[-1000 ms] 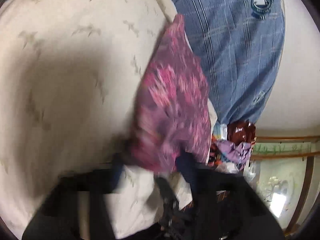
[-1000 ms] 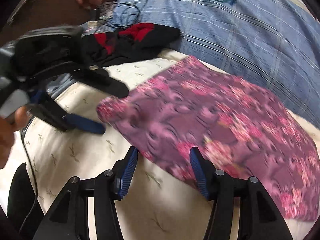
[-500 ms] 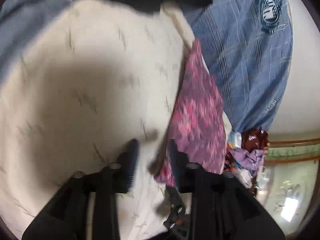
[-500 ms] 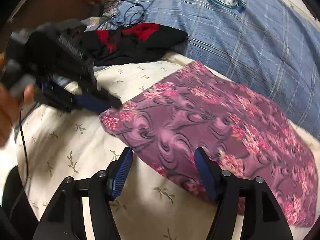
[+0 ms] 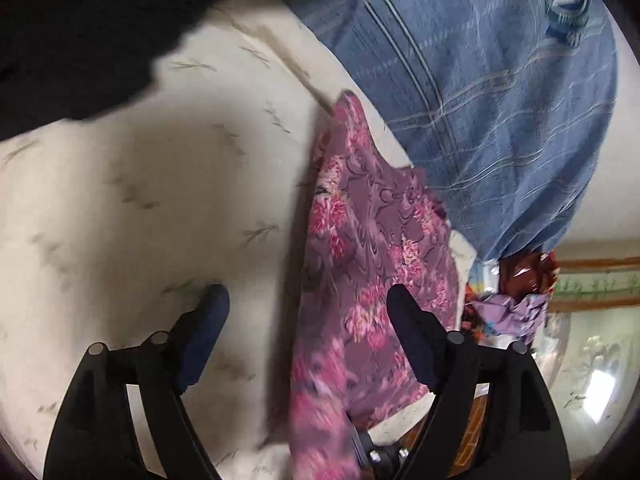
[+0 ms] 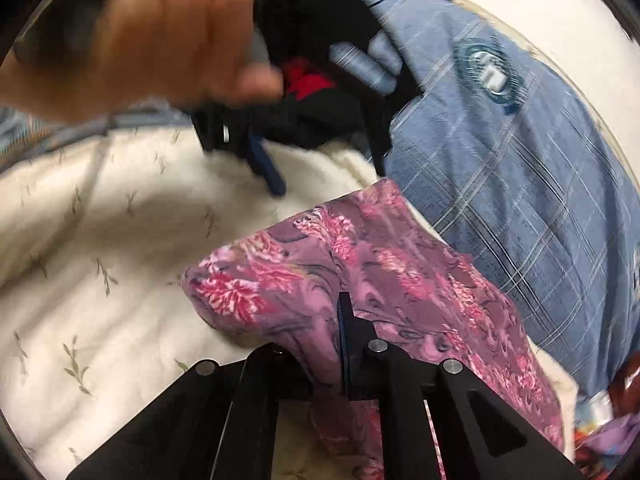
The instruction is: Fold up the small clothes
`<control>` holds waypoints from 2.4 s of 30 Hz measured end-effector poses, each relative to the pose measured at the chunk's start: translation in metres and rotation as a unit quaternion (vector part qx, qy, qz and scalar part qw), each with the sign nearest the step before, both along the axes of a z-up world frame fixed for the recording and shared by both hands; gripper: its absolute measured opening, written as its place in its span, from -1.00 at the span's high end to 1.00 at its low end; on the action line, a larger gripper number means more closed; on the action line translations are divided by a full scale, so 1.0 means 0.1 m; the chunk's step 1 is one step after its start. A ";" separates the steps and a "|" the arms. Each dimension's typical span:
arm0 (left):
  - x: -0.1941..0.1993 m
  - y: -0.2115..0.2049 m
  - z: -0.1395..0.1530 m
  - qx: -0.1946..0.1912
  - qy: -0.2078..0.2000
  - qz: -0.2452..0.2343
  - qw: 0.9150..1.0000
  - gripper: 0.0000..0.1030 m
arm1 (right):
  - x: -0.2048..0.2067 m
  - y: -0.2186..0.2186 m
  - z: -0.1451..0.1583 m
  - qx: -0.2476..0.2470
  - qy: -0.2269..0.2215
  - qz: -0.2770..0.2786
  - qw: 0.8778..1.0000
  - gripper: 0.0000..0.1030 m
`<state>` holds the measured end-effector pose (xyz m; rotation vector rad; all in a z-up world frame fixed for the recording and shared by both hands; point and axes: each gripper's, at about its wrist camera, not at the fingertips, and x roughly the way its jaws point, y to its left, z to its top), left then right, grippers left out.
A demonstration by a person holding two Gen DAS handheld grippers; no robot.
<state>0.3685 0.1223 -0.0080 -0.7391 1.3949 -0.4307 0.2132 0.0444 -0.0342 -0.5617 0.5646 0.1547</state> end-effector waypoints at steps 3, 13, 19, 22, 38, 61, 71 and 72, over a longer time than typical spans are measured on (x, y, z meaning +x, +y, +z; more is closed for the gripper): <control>0.10 -0.27 0.03 0.009 -0.004 -0.036 0.999 -0.57 | -0.06 -0.09 0.06 0.025 -0.009 -0.001 1.000 0.89; 0.00 -0.80 0.40 0.132 -0.091 -0.093 0.983 0.86 | -0.09 -0.29 0.10 0.098 -0.001 -0.015 0.995 0.90; -0.18 -1.23 0.90 0.168 -0.155 -0.110 0.967 0.87 | -0.23 -0.71 0.25 0.189 0.003 -0.047 0.981 0.90; -0.21 -1.51 1.10 0.170 -0.174 -0.120 0.962 0.87 | -0.37 -0.99 0.35 0.237 -0.005 -0.070 0.969 0.90; -0.39 -3.26 1.07 0.205 -0.186 -0.190 0.942 0.87 | -0.87 -2.55 0.27 0.400 -0.017 -0.195 0.895 0.90; -0.47 -4.65 0.55 0.261 -0.149 -0.251 0.920 0.84 | -1.41 -3.79 -0.15 0.566 -0.033 -0.274 0.777 0.89; -0.48 -4.35 0.95 0.213 -0.166 -0.237 0.933 0.16 | -1.60 -4.12 -0.31 0.641 -0.019 -0.290 0.711 0.62; -0.46 -4.19 1.05 0.205 -0.173 -0.226 0.936 0.13 | -1.66 -4.17 -0.26 0.640 -0.026 -0.294 0.709 0.58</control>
